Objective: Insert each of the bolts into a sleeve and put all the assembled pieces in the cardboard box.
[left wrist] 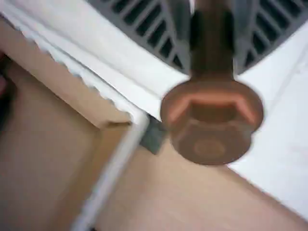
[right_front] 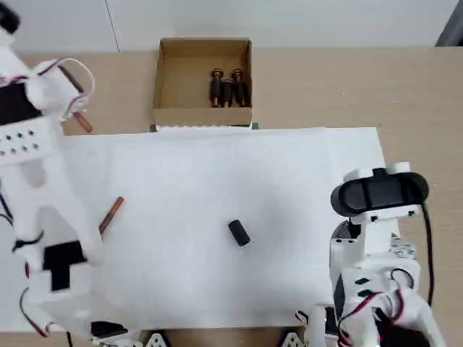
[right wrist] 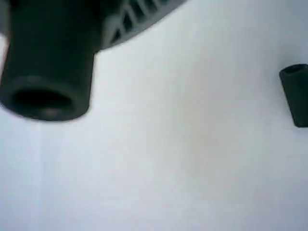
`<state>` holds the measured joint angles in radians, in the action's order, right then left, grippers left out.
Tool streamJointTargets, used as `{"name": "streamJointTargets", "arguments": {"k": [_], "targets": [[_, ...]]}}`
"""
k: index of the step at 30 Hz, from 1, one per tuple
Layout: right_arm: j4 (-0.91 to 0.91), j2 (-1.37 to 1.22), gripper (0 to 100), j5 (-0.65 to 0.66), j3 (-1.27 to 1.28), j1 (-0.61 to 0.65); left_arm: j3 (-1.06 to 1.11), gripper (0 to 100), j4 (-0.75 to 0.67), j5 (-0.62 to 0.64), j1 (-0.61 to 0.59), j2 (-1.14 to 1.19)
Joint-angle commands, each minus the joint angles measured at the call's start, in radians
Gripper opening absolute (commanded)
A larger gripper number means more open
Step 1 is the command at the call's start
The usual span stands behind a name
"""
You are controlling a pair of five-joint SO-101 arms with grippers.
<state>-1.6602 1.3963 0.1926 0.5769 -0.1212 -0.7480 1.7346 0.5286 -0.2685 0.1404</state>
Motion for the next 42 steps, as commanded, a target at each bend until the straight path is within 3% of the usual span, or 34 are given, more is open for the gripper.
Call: {"name": "streamJointTargets", "arguments": {"k": [1,9,17,26,37,42], "targets": [[0.096,0.054,0.2,-0.020,0.061,-0.002,0.079,1,0.018,-0.080,0.064,-0.172],[0.309,0.156,0.2,-0.126,0.296,0.004,0.390,1,-0.049,-0.147,0.175,-0.420],[0.461,0.229,0.2,-0.129,0.516,0.269,0.708,1,-0.178,-0.242,0.259,-0.588],[0.595,0.335,0.2,-0.124,0.698,0.447,1.015,1,-0.282,-0.172,0.368,-0.775],[0.636,0.417,0.2,-0.127,0.799,0.642,1.621,1,-0.743,-0.161,0.427,-1.313],[0.731,0.417,0.2,-0.121,0.841,0.685,1.867,1,-0.864,-0.150,0.483,-1.599]]}}
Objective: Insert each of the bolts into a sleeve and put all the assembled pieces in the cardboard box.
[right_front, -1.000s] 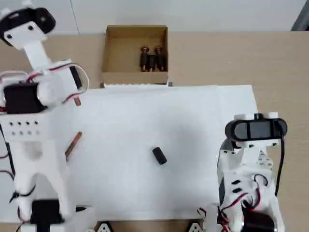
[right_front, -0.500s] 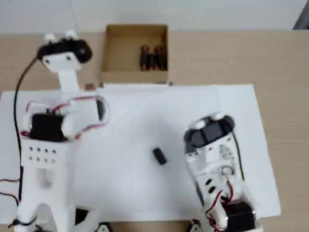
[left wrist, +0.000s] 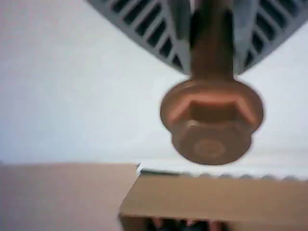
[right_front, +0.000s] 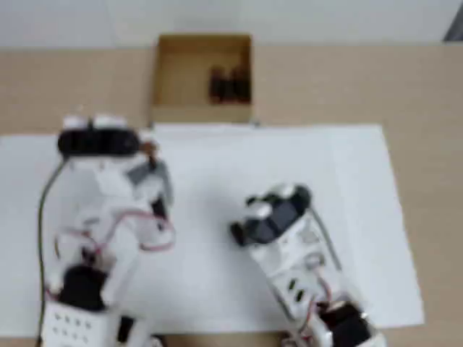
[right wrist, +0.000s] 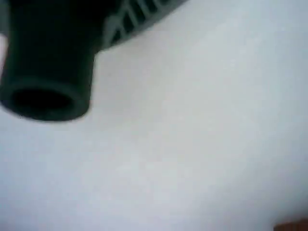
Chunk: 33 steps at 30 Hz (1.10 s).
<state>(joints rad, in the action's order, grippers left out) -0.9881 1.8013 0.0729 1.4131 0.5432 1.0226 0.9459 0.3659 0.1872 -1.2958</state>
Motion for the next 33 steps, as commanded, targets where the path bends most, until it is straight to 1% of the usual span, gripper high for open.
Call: {"name": "streamJointTargets", "arguments": {"k": [1,6,9,13,16,19,25,33], "targets": [[0.067,0.012,0.2,-0.002,0.014,0.028,0.134,1,-0.089,0.029,0.035,-0.212],[0.082,0.012,0.2,-0.002,0.058,0.081,0.266,1,-0.103,0.138,0.074,-0.416],[0.131,0.012,0.2,-0.002,0.089,0.107,0.323,1,-0.121,0.222,0.083,-0.512],[0.193,0.012,0.2,0.000,0.117,0.151,0.351,1,-0.166,0.311,0.083,-0.519],[0.200,0.012,0.2,0.002,0.118,0.191,0.351,1,-0.203,0.368,0.084,-0.514],[0.200,0.012,0.2,0.034,0.118,0.213,0.351,1,-0.229,0.381,0.092,-0.514],[0.202,0.012,0.2,0.083,0.112,0.214,0.348,1,-0.227,0.381,0.199,-0.514],[0.265,0.012,0.2,0.107,0.110,0.213,0.348,1,-0.222,0.381,0.244,-0.514]]}}
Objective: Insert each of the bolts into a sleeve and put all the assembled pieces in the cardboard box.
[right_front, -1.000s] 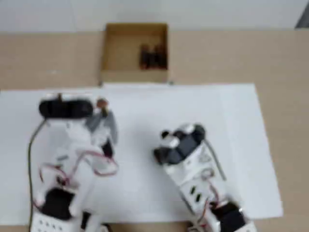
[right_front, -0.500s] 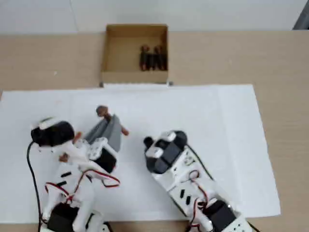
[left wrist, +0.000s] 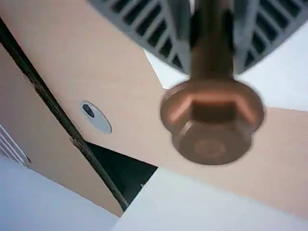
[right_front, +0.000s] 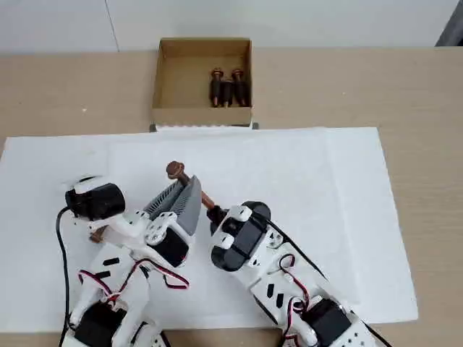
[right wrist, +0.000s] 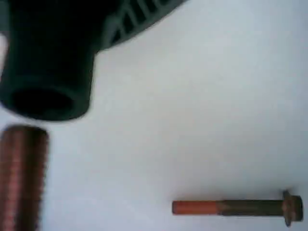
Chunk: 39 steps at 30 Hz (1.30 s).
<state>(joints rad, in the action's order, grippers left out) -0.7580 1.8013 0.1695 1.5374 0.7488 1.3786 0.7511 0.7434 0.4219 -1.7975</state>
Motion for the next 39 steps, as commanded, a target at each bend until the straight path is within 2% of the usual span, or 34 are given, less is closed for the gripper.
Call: {"name": "streamJointTargets", "arguments": {"k": [1,14,20,39], "targets": [[0.033,0.012,0.2,0.011,-0.014,0.007,-0.008,1,-0.028,0.002,0.009,-0.012],[0.039,0.012,0.2,0.058,-0.026,0.002,-0.004,1,-0.026,-0.003,0.006,-0.012],[0.039,0.012,0.2,0.058,-0.029,-0.048,-0.002,1,-0.026,-0.005,0.005,-0.012],[0.039,0.012,0.2,0.057,-0.055,-0.013,0.067,1,-0.074,0.000,0.012,-0.012]]}}
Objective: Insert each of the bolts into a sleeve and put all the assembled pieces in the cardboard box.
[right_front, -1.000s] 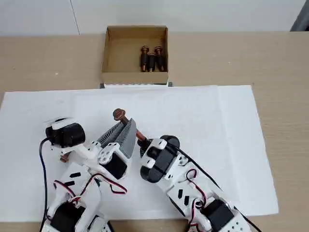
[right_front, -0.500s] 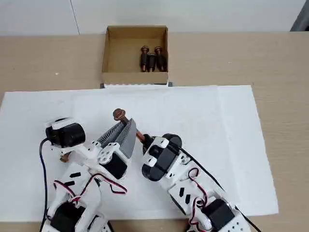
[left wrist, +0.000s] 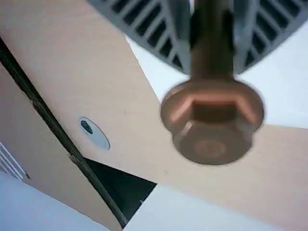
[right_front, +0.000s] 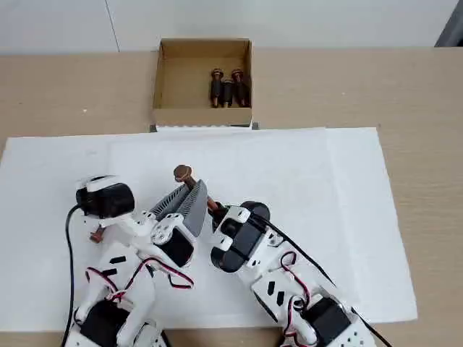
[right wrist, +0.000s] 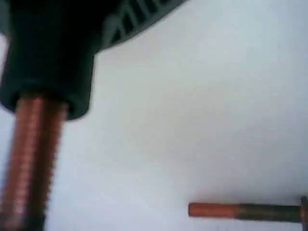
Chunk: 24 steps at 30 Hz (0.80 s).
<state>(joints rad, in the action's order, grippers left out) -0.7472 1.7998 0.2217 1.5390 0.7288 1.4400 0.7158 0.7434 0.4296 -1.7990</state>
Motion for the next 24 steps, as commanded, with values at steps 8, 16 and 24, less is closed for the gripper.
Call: {"name": "streamJointTargets", "arguments": {"k": [8,16,24], "targets": [[0.028,0.013,0.2,0.005,-0.058,0.002,-0.002,1,0.031,-0.003,0.044,-0.011],[0.028,0.013,0.2,0.006,-0.091,0.001,-0.042,1,0.199,-0.083,0.180,-0.011],[0.028,0.013,0.2,0.006,-0.098,0.001,-0.042,11,0.198,-0.107,0.135,-0.011]]}}
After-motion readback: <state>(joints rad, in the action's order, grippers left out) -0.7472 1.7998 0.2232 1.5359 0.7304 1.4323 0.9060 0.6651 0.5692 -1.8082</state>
